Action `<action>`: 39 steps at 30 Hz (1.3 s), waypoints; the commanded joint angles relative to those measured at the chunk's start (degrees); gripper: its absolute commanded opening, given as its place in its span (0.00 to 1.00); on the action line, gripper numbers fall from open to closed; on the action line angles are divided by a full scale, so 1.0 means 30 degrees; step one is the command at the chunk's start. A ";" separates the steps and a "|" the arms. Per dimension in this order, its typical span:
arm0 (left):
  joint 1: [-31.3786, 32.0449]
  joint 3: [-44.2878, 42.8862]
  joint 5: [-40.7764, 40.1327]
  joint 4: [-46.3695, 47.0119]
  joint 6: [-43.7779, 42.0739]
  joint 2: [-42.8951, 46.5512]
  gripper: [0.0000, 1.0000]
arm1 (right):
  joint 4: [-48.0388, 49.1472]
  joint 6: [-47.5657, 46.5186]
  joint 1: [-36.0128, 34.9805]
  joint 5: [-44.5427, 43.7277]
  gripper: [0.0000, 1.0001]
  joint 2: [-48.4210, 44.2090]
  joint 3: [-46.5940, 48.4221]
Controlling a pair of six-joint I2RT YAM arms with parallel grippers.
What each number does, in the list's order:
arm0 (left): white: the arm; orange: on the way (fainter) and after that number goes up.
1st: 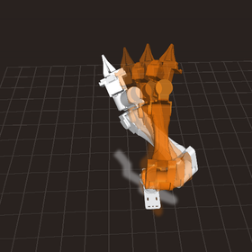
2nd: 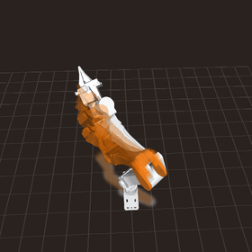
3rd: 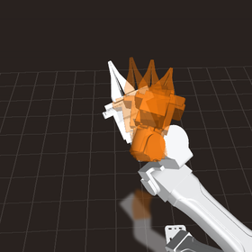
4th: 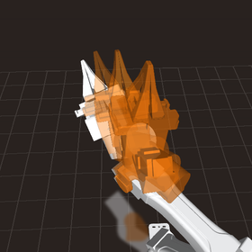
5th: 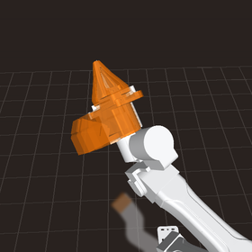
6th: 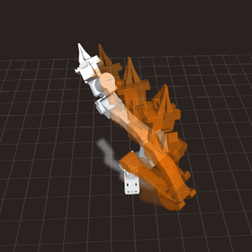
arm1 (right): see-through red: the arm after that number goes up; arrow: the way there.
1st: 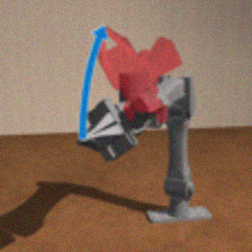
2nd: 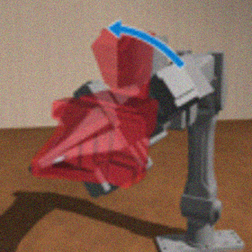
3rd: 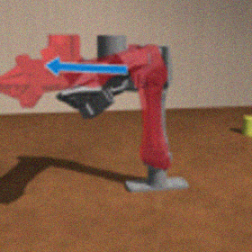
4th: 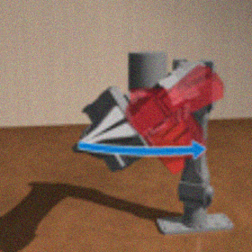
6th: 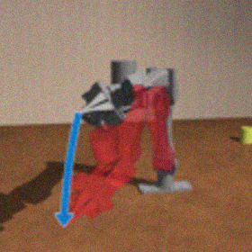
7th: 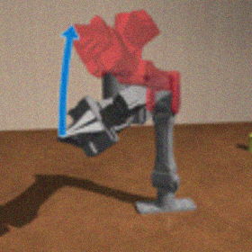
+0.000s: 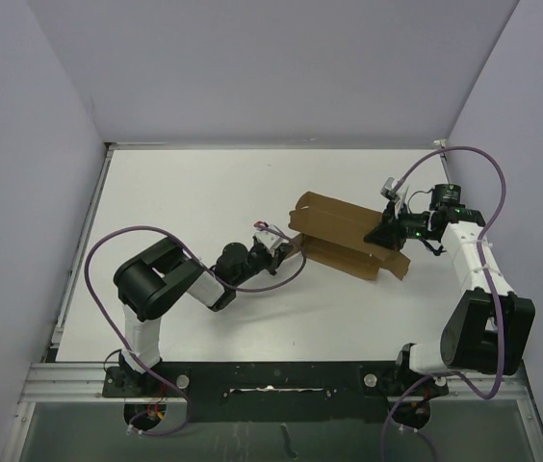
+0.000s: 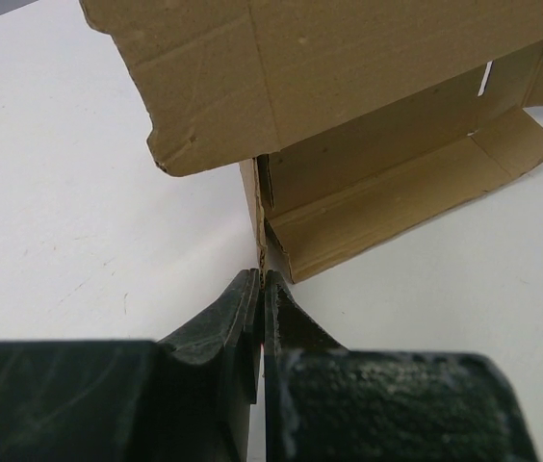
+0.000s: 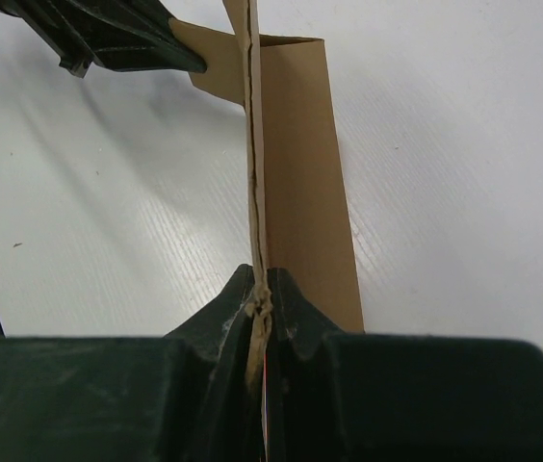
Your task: Fold the paper box
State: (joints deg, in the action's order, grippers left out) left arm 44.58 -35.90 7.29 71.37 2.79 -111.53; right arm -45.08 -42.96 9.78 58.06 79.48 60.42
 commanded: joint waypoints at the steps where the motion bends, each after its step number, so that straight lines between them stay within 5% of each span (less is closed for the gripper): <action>1: 0.0068 -0.0372 0.0330 0.0819 0.0377 0.0004 0.00 | -0.0265 -0.0649 0.0045 -0.0108 0.00 -0.0144 0.0132; 11: -0.0567 -0.0108 0.1369 0.0772 0.2261 0.0444 0.14 | -0.0243 -0.0680 0.0239 -0.0280 0.00 -0.0274 0.0132; 26: -0.2034 0.1343 0.2921 -0.0870 0.5229 0.3894 0.49 | -0.0320 -0.0795 0.0343 -0.0283 0.00 -0.0311 0.0161; 35: -0.4646 0.0475 0.2876 -0.8879 0.6361 0.9901 0.50 | -0.0355 -0.0819 0.0351 -0.0196 0.00 -0.0303 0.0191; 39: -0.6041 -0.1128 0.3106 -1.1480 0.6391 0.9126 0.33 | -0.0406 -0.0826 0.0365 -0.0139 0.00 -0.0303 0.0219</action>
State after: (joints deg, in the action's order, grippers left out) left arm 29.98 -33.58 16.12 48.51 20.86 -83.70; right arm -45.91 -44.58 10.52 58.06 79.48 60.42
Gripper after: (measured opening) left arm 0.420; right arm 0.040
